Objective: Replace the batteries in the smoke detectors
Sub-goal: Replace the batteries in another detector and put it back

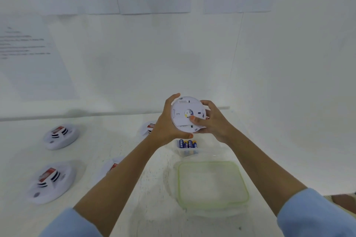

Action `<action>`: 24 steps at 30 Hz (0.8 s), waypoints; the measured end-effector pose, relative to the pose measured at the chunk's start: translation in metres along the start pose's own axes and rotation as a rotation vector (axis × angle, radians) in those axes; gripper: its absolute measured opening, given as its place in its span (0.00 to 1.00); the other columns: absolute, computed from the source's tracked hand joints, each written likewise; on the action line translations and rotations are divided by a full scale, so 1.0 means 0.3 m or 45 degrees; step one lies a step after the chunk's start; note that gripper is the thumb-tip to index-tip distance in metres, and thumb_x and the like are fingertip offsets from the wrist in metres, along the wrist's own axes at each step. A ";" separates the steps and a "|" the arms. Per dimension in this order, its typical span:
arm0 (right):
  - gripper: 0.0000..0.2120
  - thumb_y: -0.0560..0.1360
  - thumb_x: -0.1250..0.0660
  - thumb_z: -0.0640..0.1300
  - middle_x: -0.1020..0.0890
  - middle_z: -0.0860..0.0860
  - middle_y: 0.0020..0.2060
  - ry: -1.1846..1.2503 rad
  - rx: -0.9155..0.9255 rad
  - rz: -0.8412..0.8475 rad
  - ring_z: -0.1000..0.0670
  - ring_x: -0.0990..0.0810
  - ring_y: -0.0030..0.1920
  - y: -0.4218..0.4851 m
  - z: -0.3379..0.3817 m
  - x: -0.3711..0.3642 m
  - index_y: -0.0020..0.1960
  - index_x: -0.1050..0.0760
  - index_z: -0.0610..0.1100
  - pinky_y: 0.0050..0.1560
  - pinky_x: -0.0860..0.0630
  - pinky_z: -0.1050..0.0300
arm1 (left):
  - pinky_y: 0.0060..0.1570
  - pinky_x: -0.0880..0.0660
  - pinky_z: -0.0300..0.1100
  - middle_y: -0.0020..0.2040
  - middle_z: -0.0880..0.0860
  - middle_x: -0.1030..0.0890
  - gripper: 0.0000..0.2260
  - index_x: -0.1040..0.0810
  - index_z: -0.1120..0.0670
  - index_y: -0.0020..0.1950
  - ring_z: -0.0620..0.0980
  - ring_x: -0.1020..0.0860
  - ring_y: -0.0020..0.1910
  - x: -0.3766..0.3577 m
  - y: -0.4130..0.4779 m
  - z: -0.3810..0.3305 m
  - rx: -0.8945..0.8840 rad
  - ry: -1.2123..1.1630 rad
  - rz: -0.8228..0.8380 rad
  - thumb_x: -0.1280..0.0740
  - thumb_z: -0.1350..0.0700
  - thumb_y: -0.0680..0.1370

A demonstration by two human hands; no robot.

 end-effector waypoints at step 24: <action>0.36 0.63 0.26 0.54 0.34 0.50 0.60 -1.659 0.594 -0.003 0.49 0.35 0.58 -0.058 0.157 -0.087 0.66 0.35 0.46 0.55 0.40 0.58 | 0.51 0.30 0.25 0.62 0.44 0.32 0.44 0.43 0.54 0.67 0.27 0.29 0.56 0.009 -0.032 -0.004 -0.042 -0.077 0.089 0.27 0.67 0.56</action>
Point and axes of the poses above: each hand's wrist, its own y-axis towards the middle knuckle, its own x-axis out of the back of the hand, z = x × y, the point moved 5 cm from there along y, towards the middle knuckle
